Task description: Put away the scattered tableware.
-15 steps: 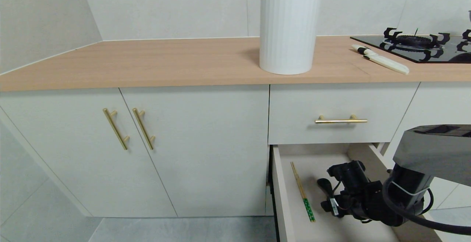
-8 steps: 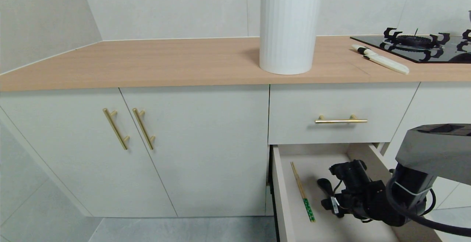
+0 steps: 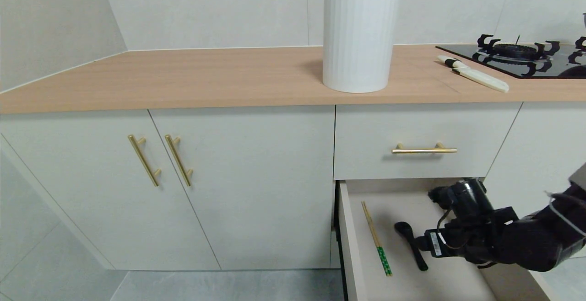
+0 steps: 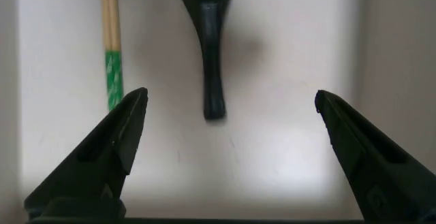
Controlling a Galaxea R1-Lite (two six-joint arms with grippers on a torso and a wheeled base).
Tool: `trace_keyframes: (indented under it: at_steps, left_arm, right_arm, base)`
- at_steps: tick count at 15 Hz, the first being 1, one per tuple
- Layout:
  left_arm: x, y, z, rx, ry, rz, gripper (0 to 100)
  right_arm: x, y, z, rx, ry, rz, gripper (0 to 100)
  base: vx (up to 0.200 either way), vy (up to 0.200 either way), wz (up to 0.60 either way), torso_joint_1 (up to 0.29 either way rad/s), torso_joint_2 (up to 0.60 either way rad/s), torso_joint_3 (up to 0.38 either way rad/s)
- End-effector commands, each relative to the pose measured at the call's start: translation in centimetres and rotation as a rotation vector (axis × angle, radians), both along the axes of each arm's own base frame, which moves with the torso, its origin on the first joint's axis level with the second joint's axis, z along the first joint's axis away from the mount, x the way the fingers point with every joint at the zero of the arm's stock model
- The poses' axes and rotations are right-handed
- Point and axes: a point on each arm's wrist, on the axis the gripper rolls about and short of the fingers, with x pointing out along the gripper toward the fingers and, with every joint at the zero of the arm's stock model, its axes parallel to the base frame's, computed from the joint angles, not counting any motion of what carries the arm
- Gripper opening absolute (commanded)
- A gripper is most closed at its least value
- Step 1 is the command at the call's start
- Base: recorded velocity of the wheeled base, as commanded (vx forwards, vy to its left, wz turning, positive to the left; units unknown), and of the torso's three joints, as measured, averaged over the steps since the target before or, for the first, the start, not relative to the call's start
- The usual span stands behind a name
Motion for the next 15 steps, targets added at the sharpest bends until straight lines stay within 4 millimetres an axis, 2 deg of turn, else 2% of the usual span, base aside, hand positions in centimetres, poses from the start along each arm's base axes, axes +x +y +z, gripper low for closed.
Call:
trace_keyframes:
  at_steps: [1,5,10,15]
  left_arm:
    - [0.0,0.0,0.0,0.000,0.002,0.000,100]
    - [0.0,0.0,0.0,0.000,0.002,0.000,100]
    - [0.0,0.0,0.0,0.002,0.001,0.000,100]
    - [0.0,0.0,0.0,0.002,0.001,0.000,100]
  right_arm:
    - [-2.1,-0.6,6.7,0.065,-0.069,0.027,100]
    - [-4.3,-1.0,9.8,0.089,-0.001,0.056,100]
    - [-5.4,-0.3,10.2,0.085,0.009,0.097,100]
    - [-6.6,-0.2,10.4,0.066,0.057,0.124,100]
  base:
    - [0.000,0.000,0.00,0.000,0.00,0.000]
    - [0.000,0.000,0.00,0.000,0.00,0.000]
    - [0.000,0.000,0.00,0.000,0.00,0.000]
    - [-0.200,0.000,0.00,0.009,0.00,0.001]
